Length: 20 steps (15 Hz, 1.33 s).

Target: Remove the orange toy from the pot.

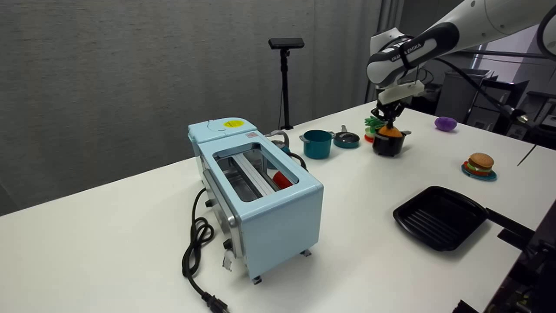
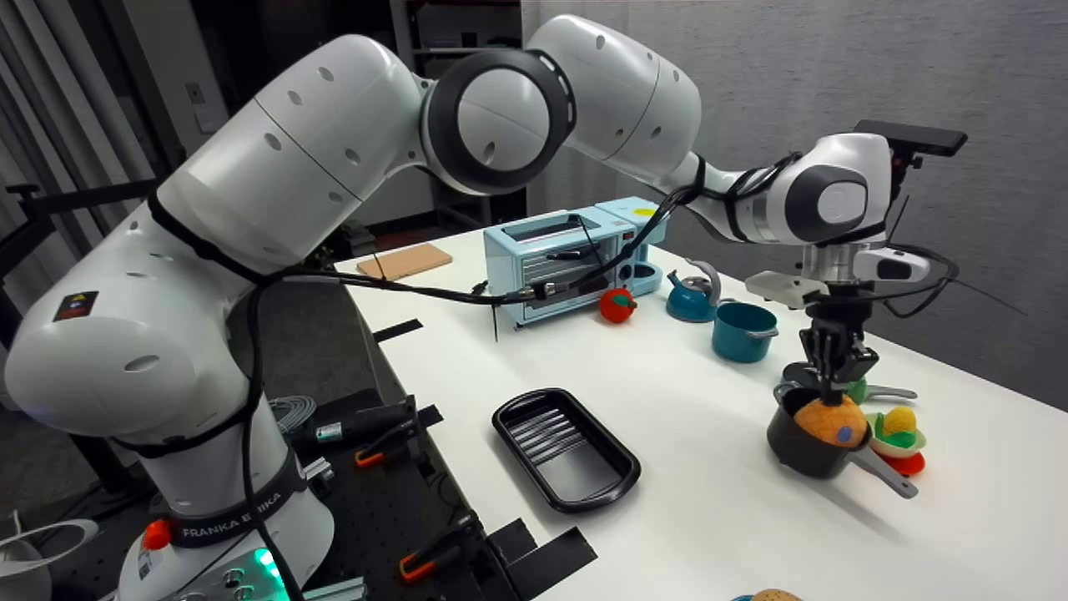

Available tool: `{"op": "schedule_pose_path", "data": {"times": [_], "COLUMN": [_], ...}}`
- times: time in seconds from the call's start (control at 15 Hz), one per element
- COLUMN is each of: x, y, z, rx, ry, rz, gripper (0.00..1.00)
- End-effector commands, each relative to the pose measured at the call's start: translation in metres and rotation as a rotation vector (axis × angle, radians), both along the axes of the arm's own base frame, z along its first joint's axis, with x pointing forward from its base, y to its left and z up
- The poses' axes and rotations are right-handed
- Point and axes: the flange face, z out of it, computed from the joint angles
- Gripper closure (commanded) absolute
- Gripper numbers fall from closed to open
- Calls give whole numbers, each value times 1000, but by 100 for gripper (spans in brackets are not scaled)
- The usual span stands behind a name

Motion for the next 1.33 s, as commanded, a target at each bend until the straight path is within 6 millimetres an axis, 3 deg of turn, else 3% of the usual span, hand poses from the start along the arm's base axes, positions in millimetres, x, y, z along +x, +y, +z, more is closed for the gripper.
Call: {"op": "schedule_pose_path", "data": {"times": [0.0, 0.27, 0.4, 0.6, 0.87, 1.13, 1.27], "x": [5, 17, 23, 28, 27, 10, -3], "y": [5, 27, 48, 91, 164, 230, 251], "z": [41, 98, 124, 146, 153, 139, 131], "rx": [10, 32, 82, 182, 332, 464, 517], "ry": [-80, -197, -256, -304, -307, -242, -199], "rz": [18, 74, 112, 189, 330, 485, 553], "gripper": [99, 99, 99, 99, 99, 99, 99]}}
